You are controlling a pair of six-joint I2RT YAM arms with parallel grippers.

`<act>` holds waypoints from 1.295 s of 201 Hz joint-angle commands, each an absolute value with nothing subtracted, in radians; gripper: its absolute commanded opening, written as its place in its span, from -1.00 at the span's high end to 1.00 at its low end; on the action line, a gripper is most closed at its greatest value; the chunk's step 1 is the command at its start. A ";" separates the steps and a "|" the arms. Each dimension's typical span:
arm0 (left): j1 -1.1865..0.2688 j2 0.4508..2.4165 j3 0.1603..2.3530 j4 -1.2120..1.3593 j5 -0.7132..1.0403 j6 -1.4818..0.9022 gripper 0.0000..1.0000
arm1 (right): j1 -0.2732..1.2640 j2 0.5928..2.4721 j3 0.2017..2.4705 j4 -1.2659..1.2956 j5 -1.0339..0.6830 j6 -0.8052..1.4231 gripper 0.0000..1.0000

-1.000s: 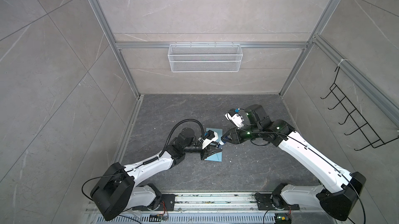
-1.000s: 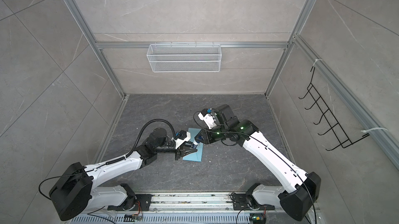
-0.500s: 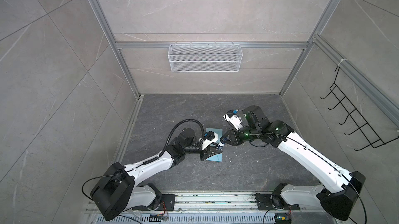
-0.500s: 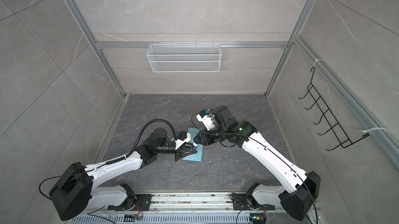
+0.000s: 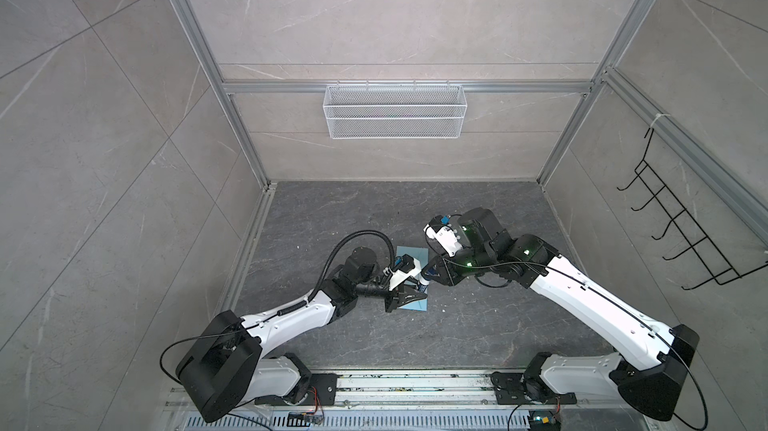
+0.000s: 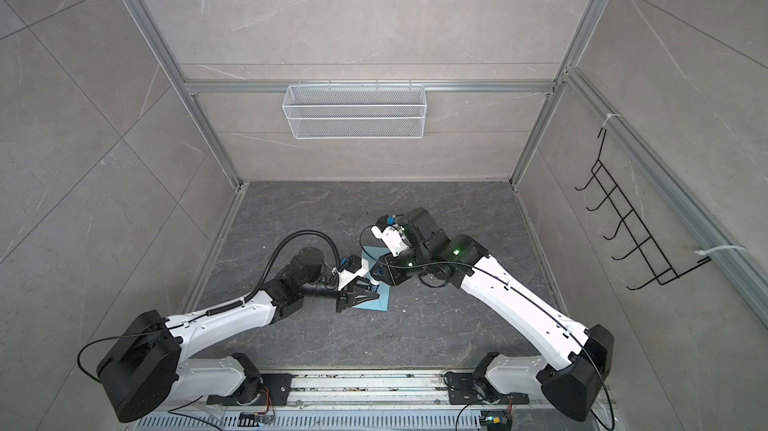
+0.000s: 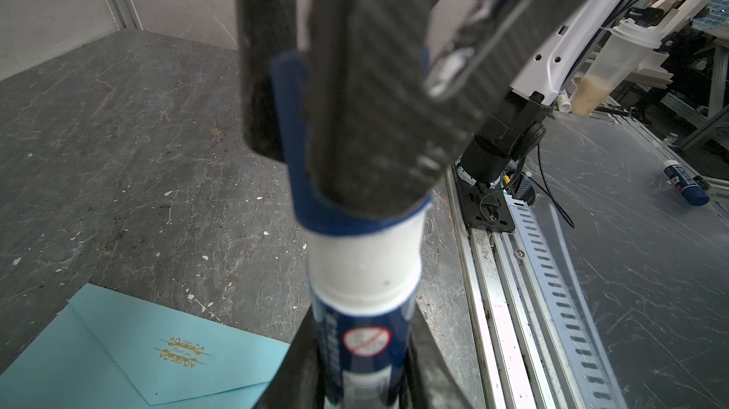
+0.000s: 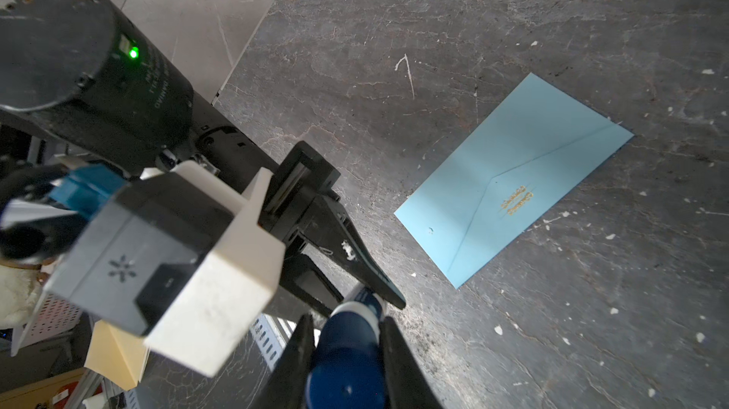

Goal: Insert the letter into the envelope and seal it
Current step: 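Press the blue cap down onto the glue stick with the right gripper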

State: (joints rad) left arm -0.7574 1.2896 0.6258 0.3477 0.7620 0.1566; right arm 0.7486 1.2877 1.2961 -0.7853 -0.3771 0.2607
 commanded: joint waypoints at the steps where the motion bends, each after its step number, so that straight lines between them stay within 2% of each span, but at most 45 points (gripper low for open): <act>1: -0.756 1.285 0.658 0.468 0.770 0.141 1.00 | 0.794 1.313 1.300 -0.863 -0.395 0.221 0.45; 59: -0.756 1.286 0.658 0.471 0.759 0.140 1.00 | 0.803 1.313 1.292 -0.872 -0.406 0.226 0.46; 159: -0.756 1.283 0.675 0.414 0.650 0.142 1.00 | 0.808 1.317 1.267 -0.835 -0.418 0.444 0.37; 236: -0.755 1.282 0.675 0.438 0.650 0.138 1.00 | 0.867 1.331 1.256 -0.839 -0.351 0.414 0.46; 260: -0.755 1.282 0.675 0.441 0.656 0.141 1.00 | 0.868 1.340 1.263 -0.835 -0.348 0.408 0.42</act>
